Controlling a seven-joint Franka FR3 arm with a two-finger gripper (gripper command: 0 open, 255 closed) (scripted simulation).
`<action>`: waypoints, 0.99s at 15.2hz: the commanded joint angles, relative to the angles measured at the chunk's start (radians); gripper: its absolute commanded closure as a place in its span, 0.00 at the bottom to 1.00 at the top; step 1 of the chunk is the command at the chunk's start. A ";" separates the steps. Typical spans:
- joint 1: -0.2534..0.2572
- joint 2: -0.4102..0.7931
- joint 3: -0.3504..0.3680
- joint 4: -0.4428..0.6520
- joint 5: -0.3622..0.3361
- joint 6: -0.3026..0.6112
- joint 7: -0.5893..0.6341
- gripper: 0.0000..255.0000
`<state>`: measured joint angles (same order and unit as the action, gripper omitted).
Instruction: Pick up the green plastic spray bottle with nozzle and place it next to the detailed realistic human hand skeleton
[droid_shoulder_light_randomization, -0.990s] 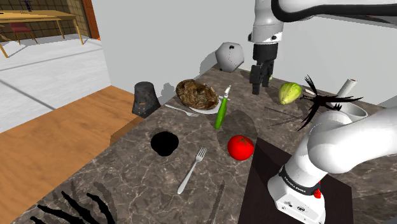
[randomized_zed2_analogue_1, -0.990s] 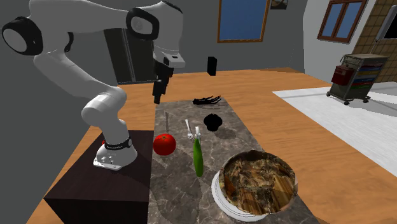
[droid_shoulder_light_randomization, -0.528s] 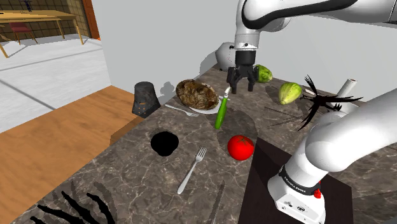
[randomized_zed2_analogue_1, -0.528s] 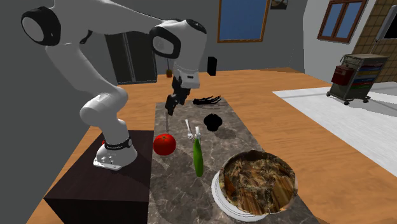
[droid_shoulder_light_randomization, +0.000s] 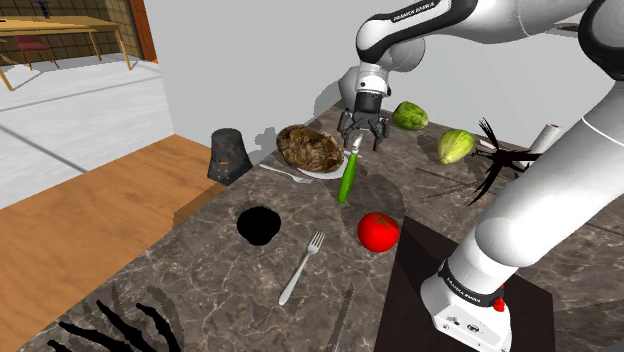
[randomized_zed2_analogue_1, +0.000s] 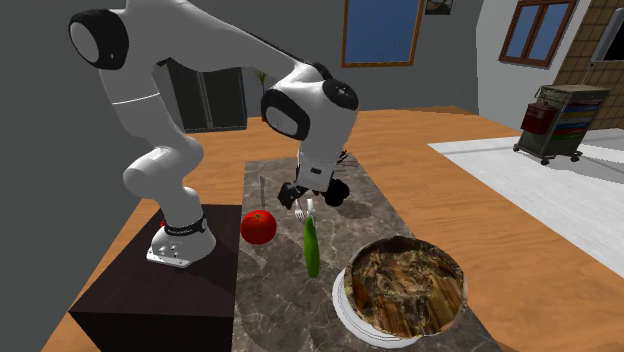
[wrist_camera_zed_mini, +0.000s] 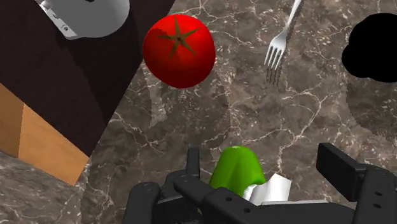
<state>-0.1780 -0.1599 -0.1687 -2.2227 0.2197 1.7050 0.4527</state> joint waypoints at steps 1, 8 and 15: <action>-0.024 0.072 -0.026 0.029 0.040 0.030 0.046 0.00; -0.094 0.256 -0.096 0.084 0.179 0.118 0.171 0.00; -0.077 0.270 -0.078 0.003 0.208 0.214 0.156 0.00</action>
<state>-0.2584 0.1059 -0.2509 -2.2091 0.4216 1.9031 0.6096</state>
